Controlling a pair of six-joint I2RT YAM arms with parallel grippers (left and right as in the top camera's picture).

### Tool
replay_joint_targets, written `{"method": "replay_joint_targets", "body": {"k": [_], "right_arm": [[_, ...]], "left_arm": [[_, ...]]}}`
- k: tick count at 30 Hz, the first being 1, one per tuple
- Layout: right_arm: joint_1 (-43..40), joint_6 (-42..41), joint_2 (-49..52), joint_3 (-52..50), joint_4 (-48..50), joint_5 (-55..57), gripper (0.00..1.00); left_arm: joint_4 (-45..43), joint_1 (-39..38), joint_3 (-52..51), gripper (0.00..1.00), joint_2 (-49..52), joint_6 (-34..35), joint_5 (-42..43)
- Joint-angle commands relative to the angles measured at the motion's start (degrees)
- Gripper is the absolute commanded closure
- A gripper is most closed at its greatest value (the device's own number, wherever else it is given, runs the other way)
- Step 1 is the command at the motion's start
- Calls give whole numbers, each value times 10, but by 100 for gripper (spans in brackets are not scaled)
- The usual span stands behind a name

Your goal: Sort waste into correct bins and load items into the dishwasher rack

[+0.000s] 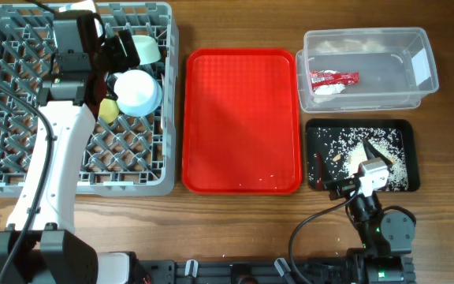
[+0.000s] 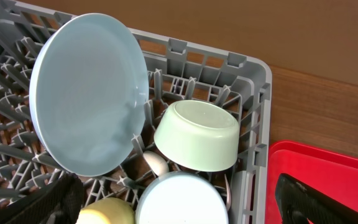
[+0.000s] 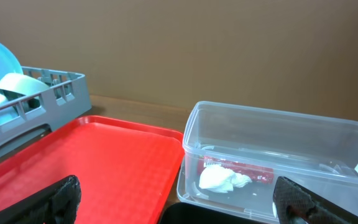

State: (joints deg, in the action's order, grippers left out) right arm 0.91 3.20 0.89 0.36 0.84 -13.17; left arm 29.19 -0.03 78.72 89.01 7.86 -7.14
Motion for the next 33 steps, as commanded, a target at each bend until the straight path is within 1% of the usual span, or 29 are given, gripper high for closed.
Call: {"method": "replay_joint_targets", "body": {"k": [1, 4, 7, 12, 15, 17, 19, 21, 23, 24, 26, 30, 33], "right_arm": [[-2, -6, -2, 0, 1, 7, 0], [-2, -6, -2, -1, 1, 7, 0], [-2, -6, -2, 0, 1, 7, 0], [-2, -6, -2, -1, 1, 7, 0], [-2, -6, -2, -1, 1, 7, 0], [-2, -6, -2, -1, 1, 7, 0], [-2, -6, -2, -1, 1, 7, 0], [-2, -6, -2, 0, 1, 7, 0], [-2, -6, -2, -1, 1, 7, 0], [-2, -6, -2, -1, 1, 7, 0], [-2, -6, -2, 0, 1, 7, 0], [-2, -6, -2, 0, 1, 7, 0], [-2, -6, -2, -1, 1, 7, 0]], "left_arm": [[-1, -1, 0, 0, -1, 5, 5], [0, -1, -6, 0, -1, 5, 4], [49, -1, -11, 0, -33, 5, 5], [111, -1, -11, 0, -137, 3, 4], [199, -1, -20, 0, -223, 3, 5], [220, -1, -68, 0, -293, 3, 17], [215, -1, -157, 0, -380, 3, 43], [184, -1, -256, 0, -471, 4, 59], [121, -1, -370, 0, -571, 4, 75], [74, -1, -433, 0, -629, 5, 80], [-83, 0, -601, 0, -786, 39, 88], [-226, -1, -679, 0, -857, 48, 92], [-263, -1, -709, 0, -889, 49, 93]]}}
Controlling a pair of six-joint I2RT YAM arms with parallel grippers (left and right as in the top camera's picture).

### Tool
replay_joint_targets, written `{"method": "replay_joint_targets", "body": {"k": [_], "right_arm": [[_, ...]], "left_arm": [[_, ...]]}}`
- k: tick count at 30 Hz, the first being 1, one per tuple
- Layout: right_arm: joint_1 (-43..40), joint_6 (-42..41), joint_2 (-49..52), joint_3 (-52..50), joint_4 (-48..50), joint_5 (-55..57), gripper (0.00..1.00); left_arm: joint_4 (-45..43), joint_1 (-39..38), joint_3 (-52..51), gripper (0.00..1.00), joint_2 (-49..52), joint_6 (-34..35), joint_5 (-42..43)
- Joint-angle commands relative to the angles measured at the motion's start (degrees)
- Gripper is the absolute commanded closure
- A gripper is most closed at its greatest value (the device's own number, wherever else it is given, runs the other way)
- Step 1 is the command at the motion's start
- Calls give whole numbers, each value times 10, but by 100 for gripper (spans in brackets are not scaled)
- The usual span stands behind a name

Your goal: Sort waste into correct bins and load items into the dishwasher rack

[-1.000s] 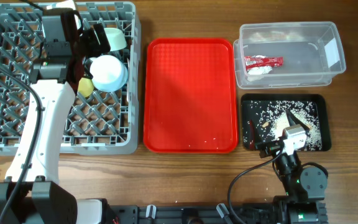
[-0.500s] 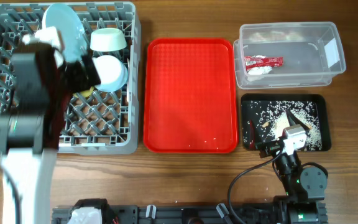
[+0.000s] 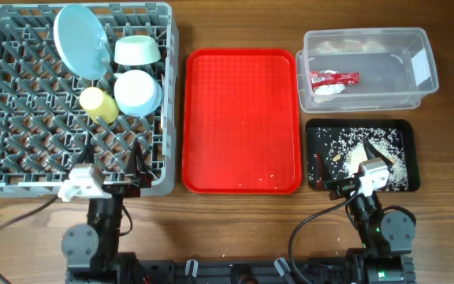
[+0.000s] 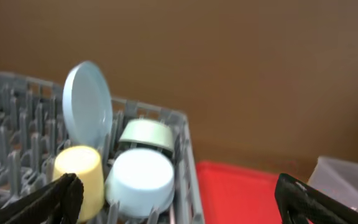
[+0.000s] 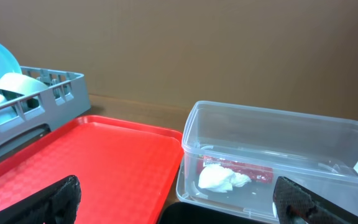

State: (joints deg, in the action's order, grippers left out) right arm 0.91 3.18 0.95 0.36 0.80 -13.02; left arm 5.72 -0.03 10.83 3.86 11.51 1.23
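Note:
The grey dishwasher rack holds a pale blue plate standing on edge, a pale green bowl, a light blue bowl and a yellow cup. The red tray is bare but for crumbs. A red wrapper and a white wad lie in the clear bin. My left gripper is open at the rack's near edge. By the black tray of crumbs, my right gripper is open too.
The rack fills the table's left side, the red tray the middle, the clear bin and black tray the right. Both arms are folded at the table's near edge. A brown wall stands behind the table.
My left arm, stretched over the rack's far end beside the plate before, is now folded back at the rack's near edge, gripper open and empty. The plate stands in the rack. The right arm has not moved.

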Motion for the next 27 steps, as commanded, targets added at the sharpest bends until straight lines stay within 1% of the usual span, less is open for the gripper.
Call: {"method": "replay_joint_targets", "body": {"k": [1, 7, 10, 12, 17, 19, 27], "right_arm": [[-2, -6, -3, 0, 2, 5, 0], [-2, -6, -3, 0, 2, 6, 0], [-2, -6, -3, 0, 2, 6, 0], [-2, -6, -3, -1, 2, 6, 0], [-2, -6, -3, 0, 2, 6, 0], [-2, -6, -3, -1, 2, 6, 0], [-2, -6, -3, 0, 2, 5, 0]], "left_arm": [[-43, -1, -43, 0, -37, 12, 17], [-55, -1, -80, 0, -37, 12, 20], [-43, -1, -105, 0, -37, 12, 26], [-14, -4, -105, 0, -37, 12, 26], [-14, -14, -105, 0, -37, -23, 15], [-14, -26, -105, 0, -37, -23, 11], [-14, -27, -105, 0, -36, -23, 11]]}}
